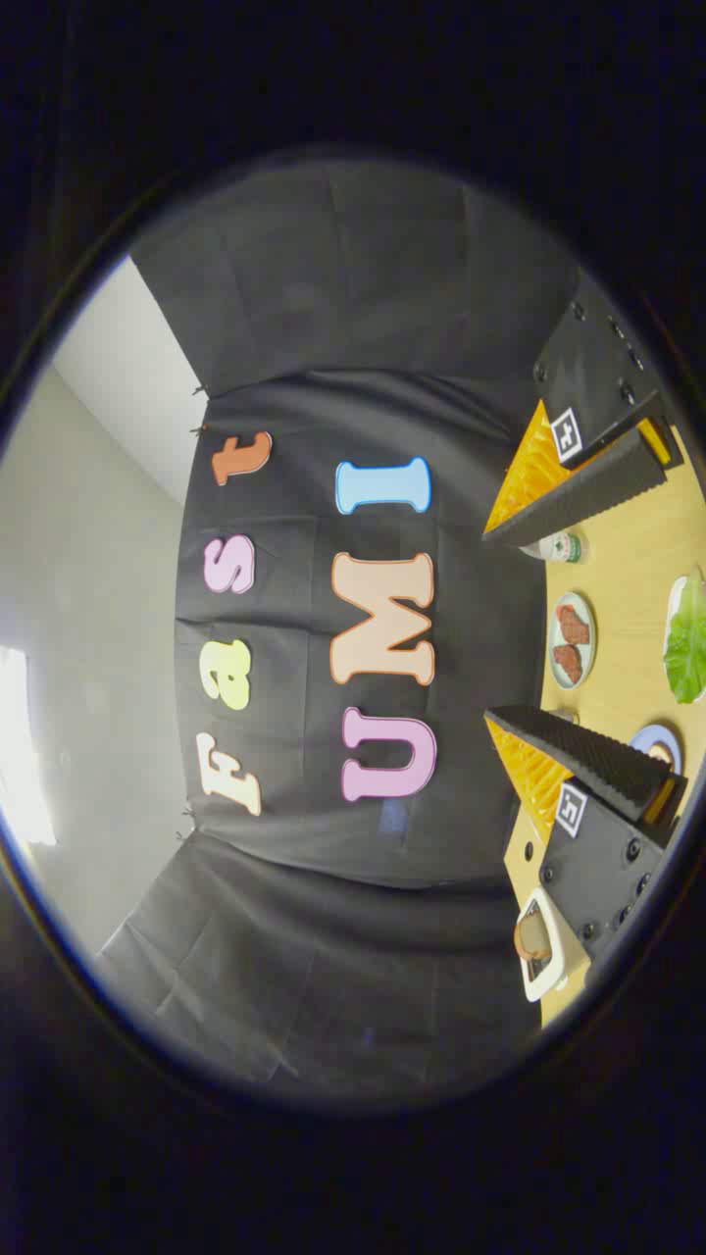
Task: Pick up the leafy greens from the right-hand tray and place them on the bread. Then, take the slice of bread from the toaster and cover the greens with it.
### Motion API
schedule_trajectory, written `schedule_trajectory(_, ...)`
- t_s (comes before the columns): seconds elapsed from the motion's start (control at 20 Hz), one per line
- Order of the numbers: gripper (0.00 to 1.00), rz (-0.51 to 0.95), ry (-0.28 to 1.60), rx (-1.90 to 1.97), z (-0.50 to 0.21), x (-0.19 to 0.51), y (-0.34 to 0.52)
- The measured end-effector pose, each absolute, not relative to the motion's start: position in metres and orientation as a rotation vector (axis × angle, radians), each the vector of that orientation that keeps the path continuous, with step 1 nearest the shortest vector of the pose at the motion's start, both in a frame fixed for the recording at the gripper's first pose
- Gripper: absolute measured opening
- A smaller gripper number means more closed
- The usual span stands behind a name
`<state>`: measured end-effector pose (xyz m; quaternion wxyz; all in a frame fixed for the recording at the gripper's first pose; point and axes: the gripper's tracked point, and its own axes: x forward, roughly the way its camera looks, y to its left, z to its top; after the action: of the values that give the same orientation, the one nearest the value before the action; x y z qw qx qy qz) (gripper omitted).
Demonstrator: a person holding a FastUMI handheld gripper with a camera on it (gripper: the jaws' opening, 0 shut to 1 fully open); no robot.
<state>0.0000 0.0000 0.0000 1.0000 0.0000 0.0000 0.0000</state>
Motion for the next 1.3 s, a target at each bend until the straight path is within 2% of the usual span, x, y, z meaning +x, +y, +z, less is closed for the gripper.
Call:
schedule_trajectory(0.7,1.00,0.017,0.009,-0.004,-0.003,0.000,-0.021)
schedule_trajectory(1.3,1.00,0.193,0.169,-0.067,-0.056,0.002,-0.019)
